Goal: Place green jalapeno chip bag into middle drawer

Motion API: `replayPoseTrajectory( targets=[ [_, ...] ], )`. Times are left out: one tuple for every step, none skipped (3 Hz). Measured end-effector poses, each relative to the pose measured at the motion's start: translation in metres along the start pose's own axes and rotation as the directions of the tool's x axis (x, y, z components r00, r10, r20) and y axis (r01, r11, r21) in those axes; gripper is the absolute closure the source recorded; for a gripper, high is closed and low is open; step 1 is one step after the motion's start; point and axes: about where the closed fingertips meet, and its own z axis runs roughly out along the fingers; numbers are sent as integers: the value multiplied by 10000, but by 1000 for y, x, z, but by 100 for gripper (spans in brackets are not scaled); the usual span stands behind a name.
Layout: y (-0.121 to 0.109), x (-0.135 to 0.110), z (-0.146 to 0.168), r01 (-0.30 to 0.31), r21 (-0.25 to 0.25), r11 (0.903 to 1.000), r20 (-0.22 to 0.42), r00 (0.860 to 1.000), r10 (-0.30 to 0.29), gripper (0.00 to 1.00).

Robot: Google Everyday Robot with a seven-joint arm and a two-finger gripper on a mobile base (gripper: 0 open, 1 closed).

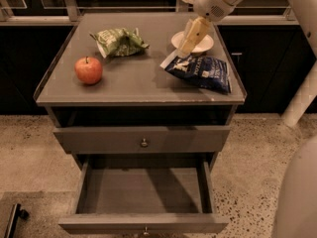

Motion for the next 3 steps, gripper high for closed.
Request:
replayPoseTrajectory(
  targets=[
    [-25,-23,27,355,-20,9994,877,9955,-352,0],
    [-25,-23,27,356,-24,9994,879,9955,-352,0],
    [-31,-21,51,123,-128,9998,1368,9905,-104,0]
  ],
)
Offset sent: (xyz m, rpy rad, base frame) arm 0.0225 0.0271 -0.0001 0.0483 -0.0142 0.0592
